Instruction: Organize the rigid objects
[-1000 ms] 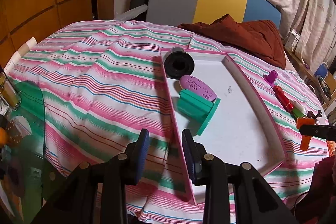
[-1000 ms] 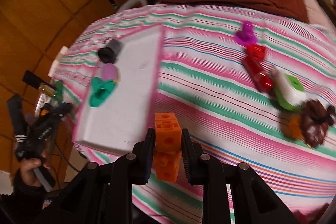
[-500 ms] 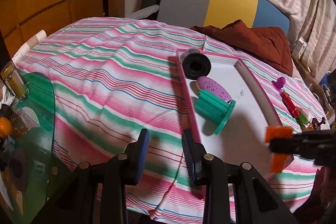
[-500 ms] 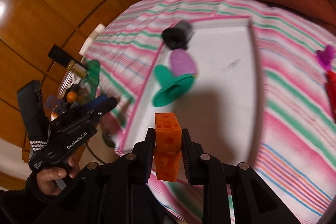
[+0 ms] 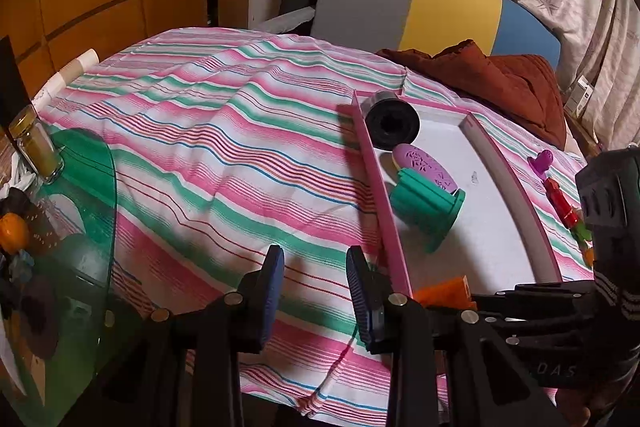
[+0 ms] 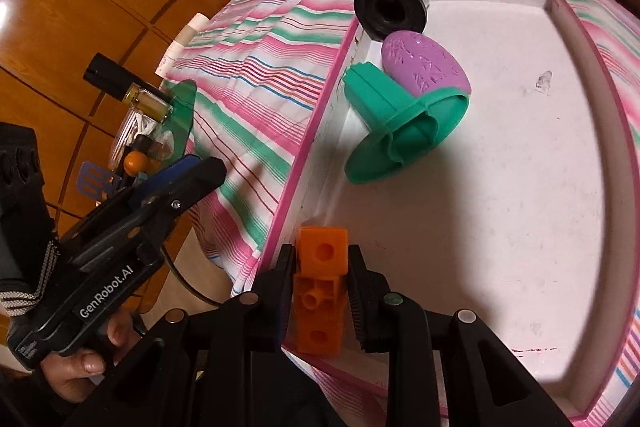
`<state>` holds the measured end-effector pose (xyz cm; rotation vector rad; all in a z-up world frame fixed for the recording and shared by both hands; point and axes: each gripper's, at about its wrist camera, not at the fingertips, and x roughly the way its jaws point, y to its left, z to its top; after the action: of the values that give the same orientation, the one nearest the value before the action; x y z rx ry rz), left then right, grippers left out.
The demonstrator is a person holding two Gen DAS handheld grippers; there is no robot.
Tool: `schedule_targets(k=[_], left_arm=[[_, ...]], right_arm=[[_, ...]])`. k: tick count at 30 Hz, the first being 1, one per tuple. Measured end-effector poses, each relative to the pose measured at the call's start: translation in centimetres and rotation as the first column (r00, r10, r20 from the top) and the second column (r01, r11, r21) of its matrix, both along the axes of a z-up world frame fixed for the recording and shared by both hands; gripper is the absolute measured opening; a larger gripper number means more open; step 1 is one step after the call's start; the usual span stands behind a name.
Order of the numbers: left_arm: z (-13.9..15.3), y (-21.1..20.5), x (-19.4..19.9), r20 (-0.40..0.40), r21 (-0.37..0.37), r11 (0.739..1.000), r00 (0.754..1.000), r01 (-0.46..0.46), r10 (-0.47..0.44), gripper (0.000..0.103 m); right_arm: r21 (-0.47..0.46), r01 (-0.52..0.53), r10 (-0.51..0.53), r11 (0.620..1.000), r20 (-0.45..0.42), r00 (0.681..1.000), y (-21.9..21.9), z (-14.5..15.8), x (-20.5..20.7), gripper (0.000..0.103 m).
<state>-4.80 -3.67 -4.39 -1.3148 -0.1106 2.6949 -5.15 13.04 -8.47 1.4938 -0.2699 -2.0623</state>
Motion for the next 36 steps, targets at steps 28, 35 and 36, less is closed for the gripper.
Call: schedule_targets(k=[28, 35, 36], left_arm=[[1.8, 1.6, 1.2, -0.047, -0.033, 0.998, 0.998, 0.045, -0.047, 0.032], [2.4, 2.6, 1.5, -0.061, -0.050, 0.996, 0.995, 0.073, -0.076, 0.032], [2.5, 2.7, 1.6, -0.063, -0.051, 0.996, 0.995, 0.078, -0.081, 0.032]], right_arm=[[0.097, 0.141, -0.118, 0.985, -0.208, 0.971, 4.3, 4.5, 1.9, 0.058], [0.110, 0.219, -0.183, 0.970, -0.267, 0.946, 7.4, 5.8, 2.8, 0.058], [0.112, 0.233, -0.195, 0.966, -0.275, 0.941, 7.9, 6.0, 2.9, 0.058]])
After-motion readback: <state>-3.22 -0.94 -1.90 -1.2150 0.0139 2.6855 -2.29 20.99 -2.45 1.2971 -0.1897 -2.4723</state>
